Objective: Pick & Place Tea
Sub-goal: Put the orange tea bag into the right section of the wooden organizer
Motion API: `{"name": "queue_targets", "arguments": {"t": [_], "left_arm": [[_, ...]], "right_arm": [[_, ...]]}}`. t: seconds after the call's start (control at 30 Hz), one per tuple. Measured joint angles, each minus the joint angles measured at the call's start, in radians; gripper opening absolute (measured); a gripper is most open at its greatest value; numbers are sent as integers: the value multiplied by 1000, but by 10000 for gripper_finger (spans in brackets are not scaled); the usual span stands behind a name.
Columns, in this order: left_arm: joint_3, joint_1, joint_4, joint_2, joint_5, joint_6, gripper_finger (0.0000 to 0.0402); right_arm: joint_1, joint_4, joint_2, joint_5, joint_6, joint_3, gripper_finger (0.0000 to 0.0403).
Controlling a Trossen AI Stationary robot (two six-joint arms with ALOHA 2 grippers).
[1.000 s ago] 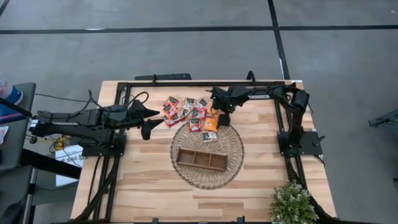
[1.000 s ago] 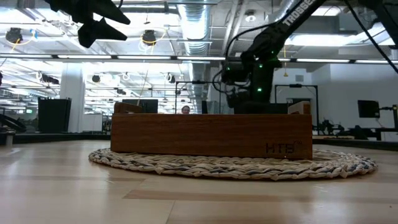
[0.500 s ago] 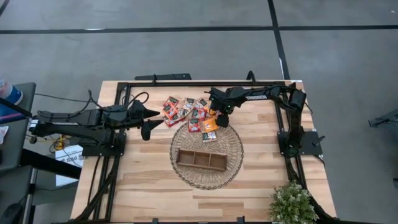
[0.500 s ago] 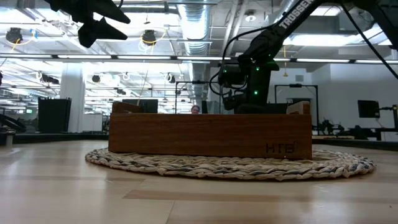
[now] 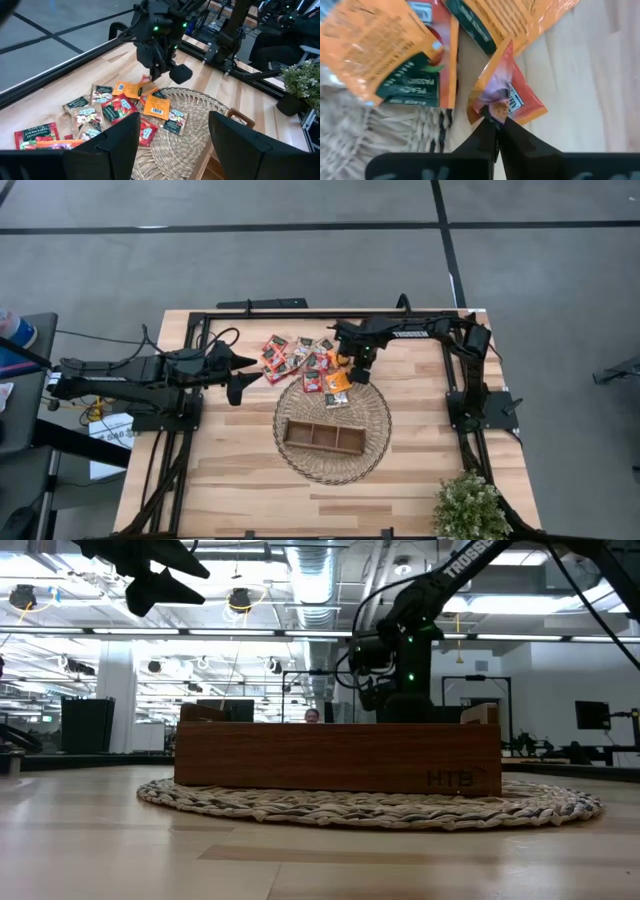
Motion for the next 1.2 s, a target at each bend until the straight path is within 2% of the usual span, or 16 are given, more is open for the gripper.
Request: {"name": "queue_targets", "arguments": {"t": [0.13, 0.27, 0.5, 0.7, 0.87, 1.03, 1.2], "left_arm": [[0, 0, 0, 0, -1, 49, 227], [0, 0, 18, 0, -1, 91, 227], [0, 0, 105, 10, -2, 255, 227], [0, 0, 186, 58, 4, 341, 227], [0, 0, 238, 112, 6, 343, 227], [0, 0, 344, 158, 6, 353, 227], [0, 0, 443, 198, 27, 440, 227]], "right_arm": [[9, -53, -1, 1, -7, 60, 14], [14, -121, -1, 1, -9, 137, 4], [61, -215, -3, -9, -26, 326, 3], [127, -223, -4, -135, -37, 515, 3], [186, -196, -5, -154, -37, 642, 2], [237, -158, -6, -243, -30, 697, 1], [279, -123, -6, -292, -3, 697, 1]]}}
